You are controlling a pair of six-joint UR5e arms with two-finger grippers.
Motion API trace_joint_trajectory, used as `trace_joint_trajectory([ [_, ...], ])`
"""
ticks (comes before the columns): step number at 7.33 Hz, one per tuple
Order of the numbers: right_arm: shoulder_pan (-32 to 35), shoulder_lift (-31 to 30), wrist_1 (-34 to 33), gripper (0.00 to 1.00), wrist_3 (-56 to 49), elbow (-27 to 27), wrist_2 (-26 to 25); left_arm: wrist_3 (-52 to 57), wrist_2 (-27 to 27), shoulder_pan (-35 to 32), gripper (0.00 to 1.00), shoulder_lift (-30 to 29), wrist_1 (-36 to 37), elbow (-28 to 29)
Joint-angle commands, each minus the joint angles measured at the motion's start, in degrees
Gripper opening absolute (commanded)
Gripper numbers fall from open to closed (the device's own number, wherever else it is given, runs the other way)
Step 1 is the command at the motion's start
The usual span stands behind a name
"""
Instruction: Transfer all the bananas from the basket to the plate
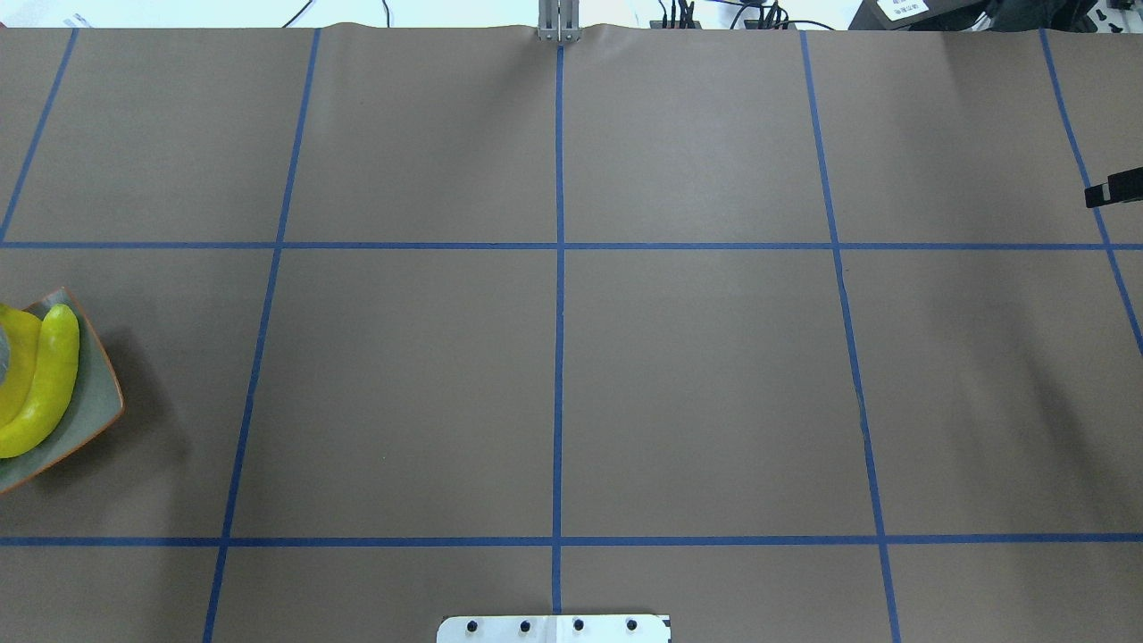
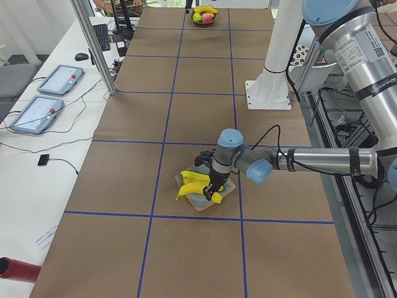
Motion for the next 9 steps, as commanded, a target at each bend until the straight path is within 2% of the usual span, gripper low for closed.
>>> trace_joint_trajectory([
  [1,0.34,-0.47,0.12,1.0,-0.13,0.08,0.09,0.37,0.25,0.89,0.99,-0.12,-0.3,0.24],
  [3,0.78,-0.48,-0.06,1.0,-0.21,-0.01,0.1,0.46,0.25,0.72,1.0,-1.69,-0.39,0.42],
  [5,2.0,-1.61,-0.23,1.0,-1.96,-0.36,0.1,-0.07,-4.28,-0.16,1.0,-4.5,-0.04,-0.89],
  [6,4.45,-3.18,0.03,1.0,-7.1,-2.36,1.14,-0.42,-5.71,-3.38,1.0,-7.65,0.13,-0.64],
  [7,7.87,-4.59,0.2,1.0,-14.9,-5.51,2.98,-0.51,-5.81,-3.85,1.0,-8.9,0.13,-0.37],
  [9,14.02,-6.45,0.29,1.0,-29.76,-13.67,3.35,-0.6,-5.9,-3.85,1.0,-9.7,0.13,-0.37],
])
